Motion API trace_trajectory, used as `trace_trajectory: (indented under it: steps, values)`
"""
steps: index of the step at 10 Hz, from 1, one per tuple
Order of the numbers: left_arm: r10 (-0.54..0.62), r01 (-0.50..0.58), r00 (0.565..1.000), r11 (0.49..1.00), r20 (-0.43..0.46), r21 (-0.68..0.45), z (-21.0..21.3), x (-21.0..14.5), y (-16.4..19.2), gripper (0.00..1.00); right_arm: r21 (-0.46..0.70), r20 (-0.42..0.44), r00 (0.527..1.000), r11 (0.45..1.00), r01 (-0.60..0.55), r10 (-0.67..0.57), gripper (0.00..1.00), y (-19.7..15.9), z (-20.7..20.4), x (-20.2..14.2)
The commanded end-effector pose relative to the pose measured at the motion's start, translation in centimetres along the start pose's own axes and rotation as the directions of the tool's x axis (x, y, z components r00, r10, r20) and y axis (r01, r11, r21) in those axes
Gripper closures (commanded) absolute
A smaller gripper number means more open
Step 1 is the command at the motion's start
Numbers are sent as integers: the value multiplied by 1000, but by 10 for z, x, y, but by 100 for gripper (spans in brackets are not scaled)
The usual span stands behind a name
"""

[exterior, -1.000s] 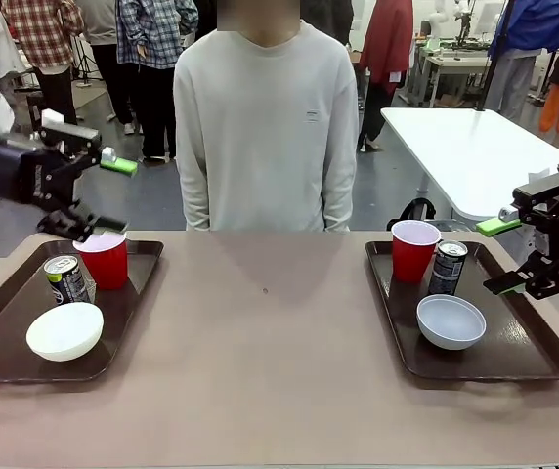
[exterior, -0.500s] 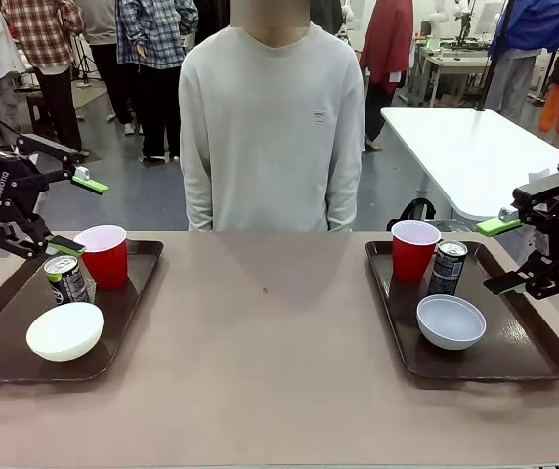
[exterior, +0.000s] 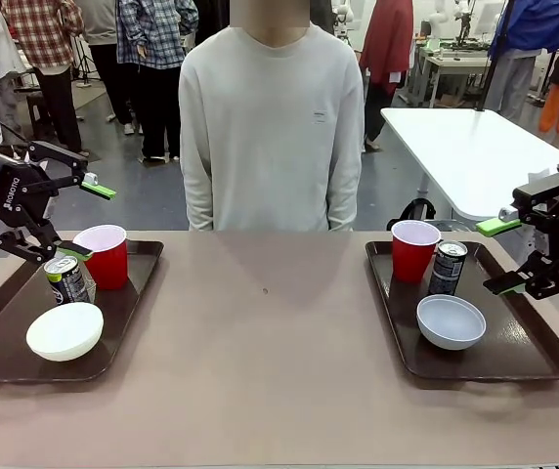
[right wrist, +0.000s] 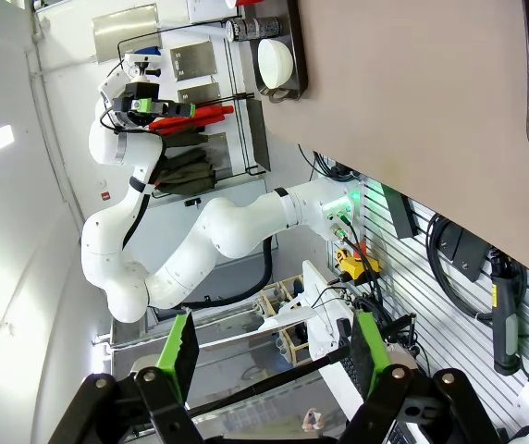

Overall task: Prepare tableware on both trays.
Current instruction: Pick up a Picnic Bowl from the table and place it on a Handle tray.

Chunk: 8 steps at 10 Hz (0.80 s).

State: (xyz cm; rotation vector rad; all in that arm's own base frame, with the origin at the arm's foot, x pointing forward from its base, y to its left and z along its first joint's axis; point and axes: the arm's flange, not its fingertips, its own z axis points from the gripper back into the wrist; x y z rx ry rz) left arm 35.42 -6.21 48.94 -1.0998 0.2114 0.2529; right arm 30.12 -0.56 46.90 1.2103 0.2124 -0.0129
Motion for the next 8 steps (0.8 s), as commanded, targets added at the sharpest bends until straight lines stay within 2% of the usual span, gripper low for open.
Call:
trace_trajectory:
  steps: [1, 8]
  values:
    - [-15, 15, 1000, 1000, 15, -16, -2, 1, 1, 8, 25, 0, 1000, 1000, -19, 19, 13, 0, -2, 1]
    - [-15, 15, 1000, 1000, 15, -16, -2, 1, 1, 8, 25, 0, 1000, 1000, -19, 19, 13, 0, -2, 1]
